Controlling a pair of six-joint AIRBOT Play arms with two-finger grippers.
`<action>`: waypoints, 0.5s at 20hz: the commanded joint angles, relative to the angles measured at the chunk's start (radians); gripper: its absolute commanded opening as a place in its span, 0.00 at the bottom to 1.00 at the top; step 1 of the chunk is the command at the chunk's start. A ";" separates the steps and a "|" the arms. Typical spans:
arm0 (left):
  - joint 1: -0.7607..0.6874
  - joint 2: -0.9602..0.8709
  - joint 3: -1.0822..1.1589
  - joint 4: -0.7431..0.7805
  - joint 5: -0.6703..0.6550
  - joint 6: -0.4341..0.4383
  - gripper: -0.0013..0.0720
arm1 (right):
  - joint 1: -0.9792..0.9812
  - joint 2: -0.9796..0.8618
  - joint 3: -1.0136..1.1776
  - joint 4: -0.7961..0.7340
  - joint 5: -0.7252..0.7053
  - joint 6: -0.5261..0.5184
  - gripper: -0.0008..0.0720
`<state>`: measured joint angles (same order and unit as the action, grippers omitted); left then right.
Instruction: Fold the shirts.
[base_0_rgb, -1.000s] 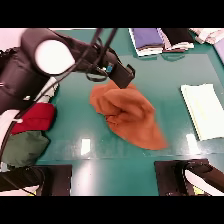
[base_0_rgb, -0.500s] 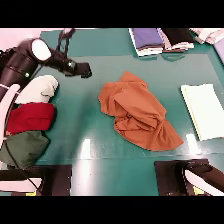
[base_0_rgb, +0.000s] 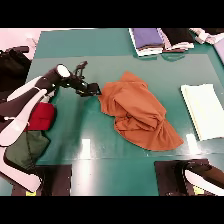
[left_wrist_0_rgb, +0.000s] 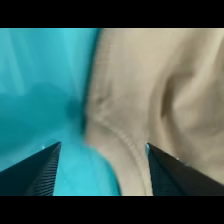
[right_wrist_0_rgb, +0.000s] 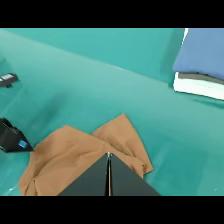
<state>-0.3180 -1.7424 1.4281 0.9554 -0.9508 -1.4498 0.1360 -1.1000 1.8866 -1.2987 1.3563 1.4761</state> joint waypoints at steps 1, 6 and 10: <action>-0.041 -0.055 -0.005 -0.036 0.037 0.018 0.86 | 0.000 -0.016 0.000 0.024 0.005 0.001 0.03; -0.038 -0.058 0.047 -0.039 0.030 0.018 0.24 | 0.000 -0.016 0.000 0.020 0.014 0.000 0.03; 0.057 -0.020 0.195 0.015 -0.091 0.019 0.05 | -0.001 -0.006 -0.038 -0.026 0.117 0.002 0.03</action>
<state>-0.3115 -1.7882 1.5417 0.9371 -0.9775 -1.4322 0.1356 -1.1126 1.8740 -1.2938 1.4067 1.4761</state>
